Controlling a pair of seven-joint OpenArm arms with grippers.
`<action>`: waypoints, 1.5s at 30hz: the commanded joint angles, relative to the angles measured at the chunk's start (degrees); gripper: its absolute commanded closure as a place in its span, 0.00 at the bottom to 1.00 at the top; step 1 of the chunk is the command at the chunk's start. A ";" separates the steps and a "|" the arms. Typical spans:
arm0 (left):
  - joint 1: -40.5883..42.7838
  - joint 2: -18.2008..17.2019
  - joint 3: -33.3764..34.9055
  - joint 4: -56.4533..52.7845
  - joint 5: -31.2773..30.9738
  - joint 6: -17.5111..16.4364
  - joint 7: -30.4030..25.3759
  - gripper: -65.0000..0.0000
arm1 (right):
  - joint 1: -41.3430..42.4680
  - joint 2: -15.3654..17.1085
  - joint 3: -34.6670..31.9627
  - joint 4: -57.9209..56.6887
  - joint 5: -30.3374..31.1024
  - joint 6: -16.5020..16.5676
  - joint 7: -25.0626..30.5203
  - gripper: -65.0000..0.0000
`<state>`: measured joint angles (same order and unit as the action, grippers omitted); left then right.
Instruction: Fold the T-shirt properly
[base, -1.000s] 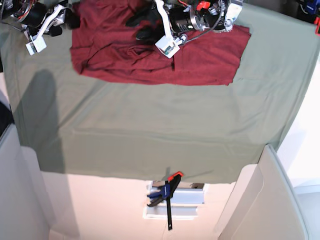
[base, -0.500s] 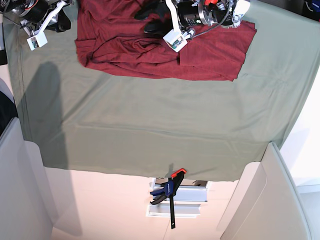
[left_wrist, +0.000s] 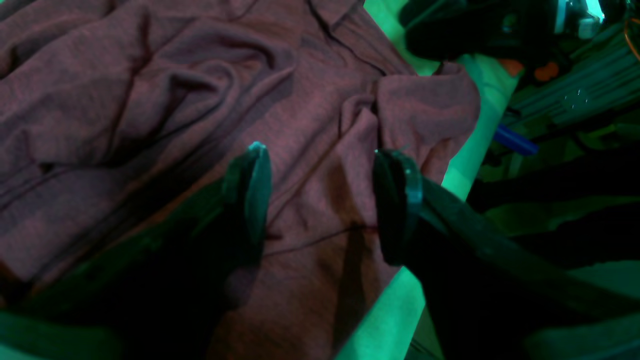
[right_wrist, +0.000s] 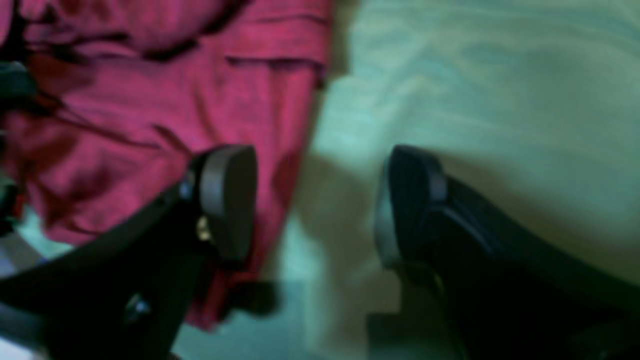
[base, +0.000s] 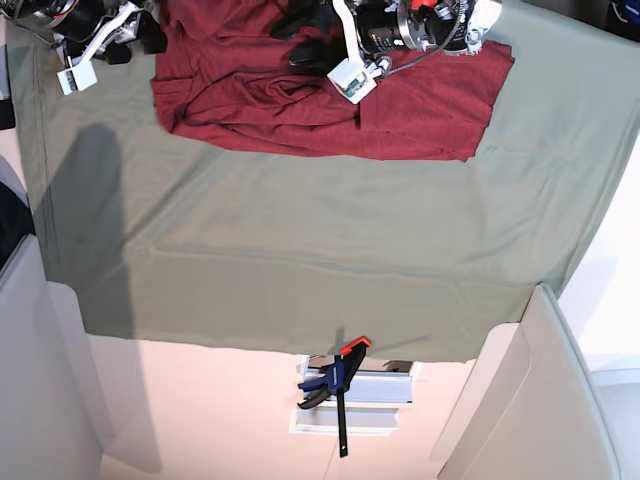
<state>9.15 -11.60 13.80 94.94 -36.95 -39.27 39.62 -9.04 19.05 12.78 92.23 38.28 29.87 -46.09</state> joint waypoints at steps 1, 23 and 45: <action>-0.74 -0.02 -0.11 1.14 -1.36 -0.73 -1.25 0.45 | 0.81 -0.22 0.09 0.42 0.35 0.61 -0.24 0.36; -0.66 -0.07 -8.07 9.35 -12.13 -0.73 5.77 0.45 | 3.98 -3.21 -8.09 0.39 -12.31 -2.56 8.87 1.00; 1.68 -11.91 -30.42 5.79 -15.56 -0.73 5.42 0.45 | 6.78 4.44 -2.60 -0.87 -22.88 -2.64 8.52 1.00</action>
<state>11.38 -22.74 -16.21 99.94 -51.33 -39.31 46.44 -2.98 22.50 9.67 90.67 15.57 27.59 -38.54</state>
